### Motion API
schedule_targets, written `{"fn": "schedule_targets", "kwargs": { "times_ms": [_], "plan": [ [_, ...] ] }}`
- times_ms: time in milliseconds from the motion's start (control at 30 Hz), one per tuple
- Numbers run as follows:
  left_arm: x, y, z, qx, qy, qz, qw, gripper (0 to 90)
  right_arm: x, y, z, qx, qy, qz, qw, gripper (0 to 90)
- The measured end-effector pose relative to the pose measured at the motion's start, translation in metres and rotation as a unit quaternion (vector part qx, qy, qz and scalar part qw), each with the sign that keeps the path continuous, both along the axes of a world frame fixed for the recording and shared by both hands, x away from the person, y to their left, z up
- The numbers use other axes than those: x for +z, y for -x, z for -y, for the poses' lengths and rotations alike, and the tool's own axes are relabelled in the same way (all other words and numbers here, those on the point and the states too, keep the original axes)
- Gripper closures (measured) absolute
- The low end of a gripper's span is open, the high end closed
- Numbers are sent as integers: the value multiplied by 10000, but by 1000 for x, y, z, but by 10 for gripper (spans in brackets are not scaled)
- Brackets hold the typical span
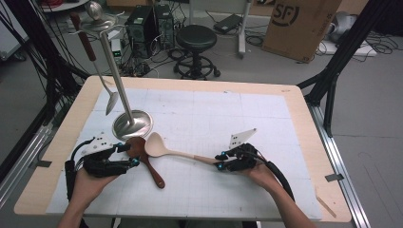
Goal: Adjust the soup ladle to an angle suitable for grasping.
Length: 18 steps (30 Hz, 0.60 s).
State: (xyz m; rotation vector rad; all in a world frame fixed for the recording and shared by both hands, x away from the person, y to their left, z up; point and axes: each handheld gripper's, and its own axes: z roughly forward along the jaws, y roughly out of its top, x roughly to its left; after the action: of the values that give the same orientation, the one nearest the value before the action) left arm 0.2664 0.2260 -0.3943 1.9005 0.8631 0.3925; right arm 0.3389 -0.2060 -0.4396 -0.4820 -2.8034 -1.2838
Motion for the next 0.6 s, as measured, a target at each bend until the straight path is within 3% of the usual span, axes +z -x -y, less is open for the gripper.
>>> {"fn": "schedule_targets", "kwargs": {
  "times_ms": [100, 433, 600],
  "plan": [
    [1, -2, 5, -107, -24, -19, 9999, 401, 9, 0, -1, -3, -135, 36, 9999, 680],
    [2, -12, 27, -428, -216, -55, 9988, 403, 30, 1, -4, -8, -265, 147, 9995, 681],
    [1, -17, 42, -591, -226, -61, 9980, 408, 43, 2, -3, 40, -192, 198, 9996, 682]
  ]
}}
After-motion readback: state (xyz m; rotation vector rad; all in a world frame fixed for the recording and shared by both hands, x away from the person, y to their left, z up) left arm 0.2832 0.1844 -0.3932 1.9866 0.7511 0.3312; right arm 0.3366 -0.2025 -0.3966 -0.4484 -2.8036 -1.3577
